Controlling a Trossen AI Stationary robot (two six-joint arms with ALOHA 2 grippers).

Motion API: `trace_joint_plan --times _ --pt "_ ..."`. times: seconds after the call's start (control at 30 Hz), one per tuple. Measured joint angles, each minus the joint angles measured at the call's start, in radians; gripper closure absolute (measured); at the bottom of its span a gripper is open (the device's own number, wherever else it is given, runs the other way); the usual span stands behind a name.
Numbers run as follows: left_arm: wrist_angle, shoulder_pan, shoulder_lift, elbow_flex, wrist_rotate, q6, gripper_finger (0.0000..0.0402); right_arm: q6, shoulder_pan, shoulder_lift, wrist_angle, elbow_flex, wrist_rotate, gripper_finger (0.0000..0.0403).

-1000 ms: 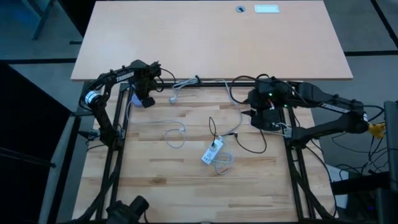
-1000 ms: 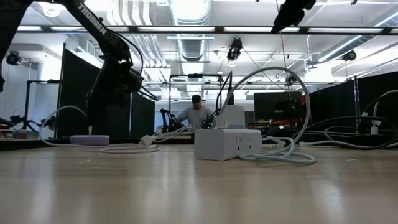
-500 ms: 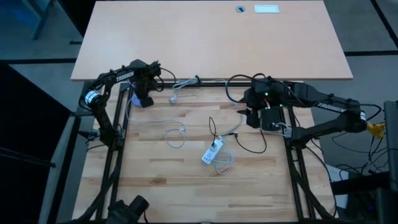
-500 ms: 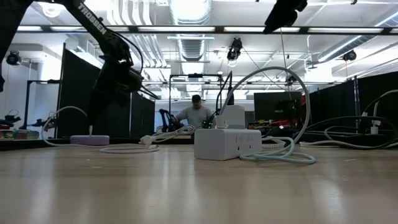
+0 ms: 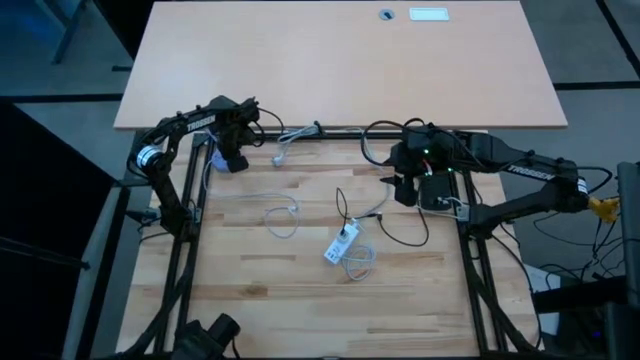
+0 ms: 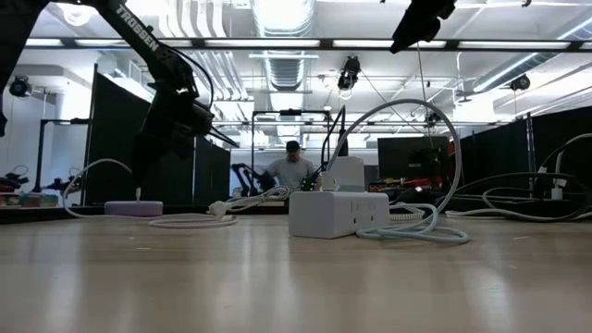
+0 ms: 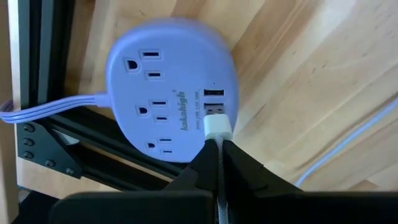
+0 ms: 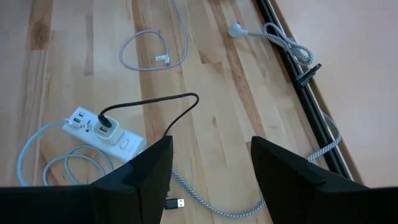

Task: Insert USB
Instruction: Insert the purple charger cable into the purple outlet extension

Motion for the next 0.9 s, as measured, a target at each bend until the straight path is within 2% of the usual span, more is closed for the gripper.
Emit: trace_joint_plan --times 0.9 --pt "0.109 0.001 -0.001 -0.051 0.002 -0.032 0.0401 -0.001 0.0 0.0 0.0 0.0 0.0 0.0203"
